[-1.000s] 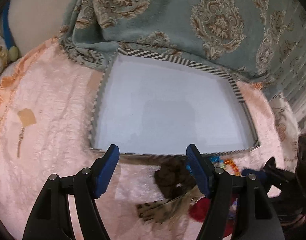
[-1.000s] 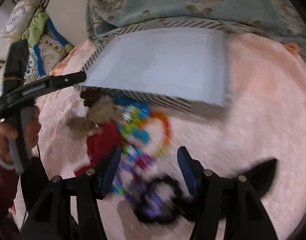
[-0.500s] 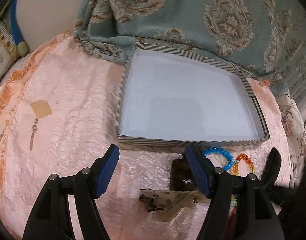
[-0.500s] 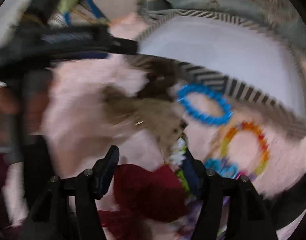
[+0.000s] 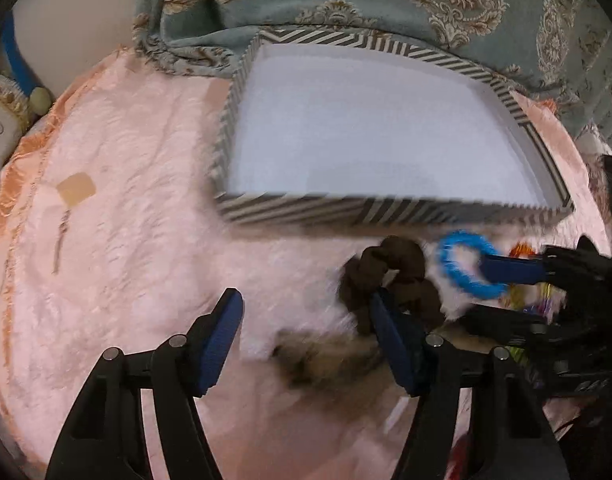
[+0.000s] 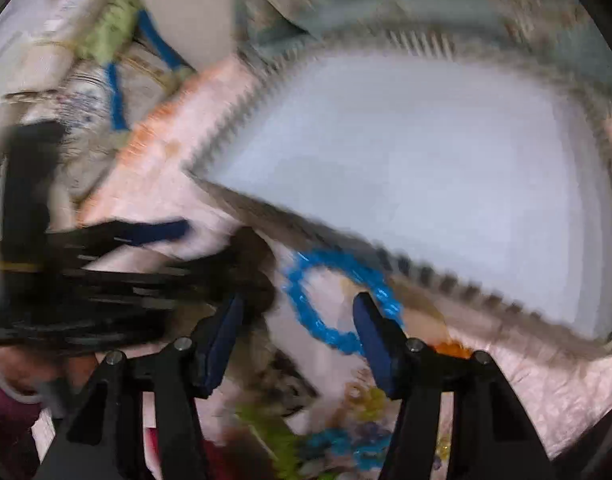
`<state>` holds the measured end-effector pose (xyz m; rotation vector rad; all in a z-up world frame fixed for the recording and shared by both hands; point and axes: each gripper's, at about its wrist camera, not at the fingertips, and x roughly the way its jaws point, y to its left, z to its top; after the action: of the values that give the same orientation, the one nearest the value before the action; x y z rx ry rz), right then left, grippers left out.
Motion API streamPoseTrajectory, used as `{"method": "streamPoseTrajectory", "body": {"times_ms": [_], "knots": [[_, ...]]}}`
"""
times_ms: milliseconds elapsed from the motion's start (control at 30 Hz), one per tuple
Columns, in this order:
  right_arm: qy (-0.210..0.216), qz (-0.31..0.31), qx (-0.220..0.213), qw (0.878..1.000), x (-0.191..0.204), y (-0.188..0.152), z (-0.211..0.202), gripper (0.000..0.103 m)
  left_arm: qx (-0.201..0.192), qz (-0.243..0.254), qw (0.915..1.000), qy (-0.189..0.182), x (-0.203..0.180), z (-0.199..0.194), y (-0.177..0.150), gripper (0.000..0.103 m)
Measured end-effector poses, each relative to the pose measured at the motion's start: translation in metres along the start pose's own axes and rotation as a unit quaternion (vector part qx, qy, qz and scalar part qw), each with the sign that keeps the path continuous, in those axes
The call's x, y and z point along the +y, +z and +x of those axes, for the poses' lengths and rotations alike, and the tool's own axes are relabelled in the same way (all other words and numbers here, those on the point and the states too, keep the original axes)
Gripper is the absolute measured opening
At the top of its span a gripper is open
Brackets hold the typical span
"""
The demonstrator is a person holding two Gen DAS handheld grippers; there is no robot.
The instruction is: Organize jewelry
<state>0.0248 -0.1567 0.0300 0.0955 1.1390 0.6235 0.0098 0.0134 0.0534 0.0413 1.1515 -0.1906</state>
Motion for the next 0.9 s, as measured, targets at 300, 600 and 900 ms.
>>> {"method": "streamPoseTrajectory", "body": {"times_ms": [300, 600, 900], "knots": [[-0.008, -0.015, 0.014, 1.000, 0.009, -0.022, -0.060, 0.060, -0.037, -0.022, 0.9990, 0.007, 0.018, -0.022, -0.017, 0.052], [-0.156, 0.011, -0.029, 0.987, -0.005, 0.078, 0.003, 0.065, -0.048, -0.027, 0.9970, 0.053, 0.014, -0.026, -0.020, 0.052], [-0.099, 0.029, 0.026, 0.994, -0.011, 0.047, 0.001, 0.060, -0.060, -0.036, 0.9963, 0.050, 0.016, -0.035, -0.024, 0.052]]}}
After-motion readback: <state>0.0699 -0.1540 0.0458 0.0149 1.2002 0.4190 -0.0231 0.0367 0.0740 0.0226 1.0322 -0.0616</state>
